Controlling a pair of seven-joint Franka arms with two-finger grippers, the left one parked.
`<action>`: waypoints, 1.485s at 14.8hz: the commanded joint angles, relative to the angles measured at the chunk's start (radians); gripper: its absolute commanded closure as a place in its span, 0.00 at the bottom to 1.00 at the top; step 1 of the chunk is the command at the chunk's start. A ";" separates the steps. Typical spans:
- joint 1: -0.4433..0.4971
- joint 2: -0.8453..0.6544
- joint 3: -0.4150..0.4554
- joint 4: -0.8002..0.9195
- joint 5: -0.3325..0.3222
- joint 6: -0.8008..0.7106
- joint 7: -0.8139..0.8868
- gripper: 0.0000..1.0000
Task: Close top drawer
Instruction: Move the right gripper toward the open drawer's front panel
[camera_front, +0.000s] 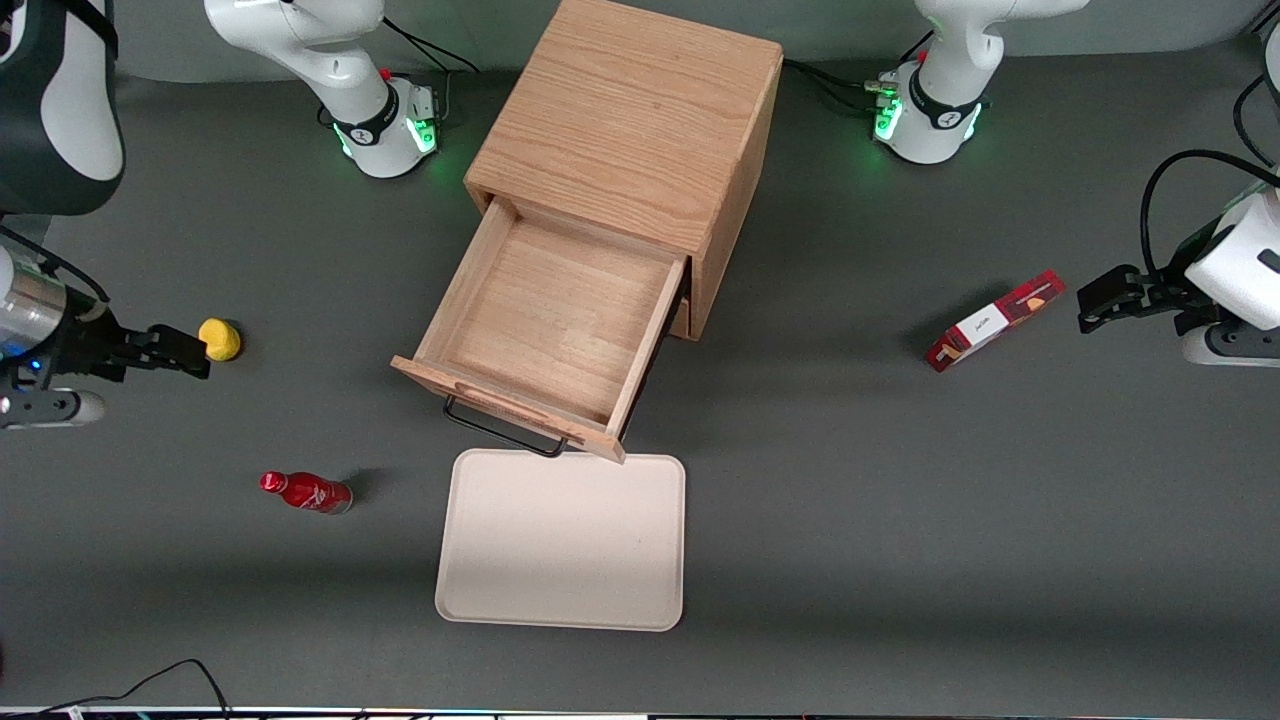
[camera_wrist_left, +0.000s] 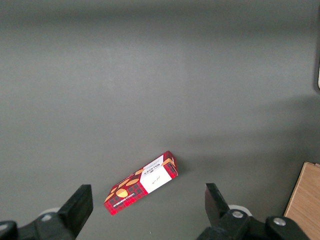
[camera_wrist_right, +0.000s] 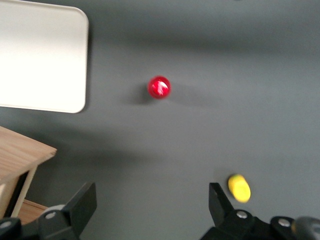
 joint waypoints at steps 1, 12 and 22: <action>-0.014 0.094 0.033 0.141 0.013 -0.028 -0.103 0.00; -0.020 0.312 0.162 0.370 0.208 -0.031 -0.482 0.00; -0.024 0.432 0.314 0.382 0.210 -0.031 -0.533 0.00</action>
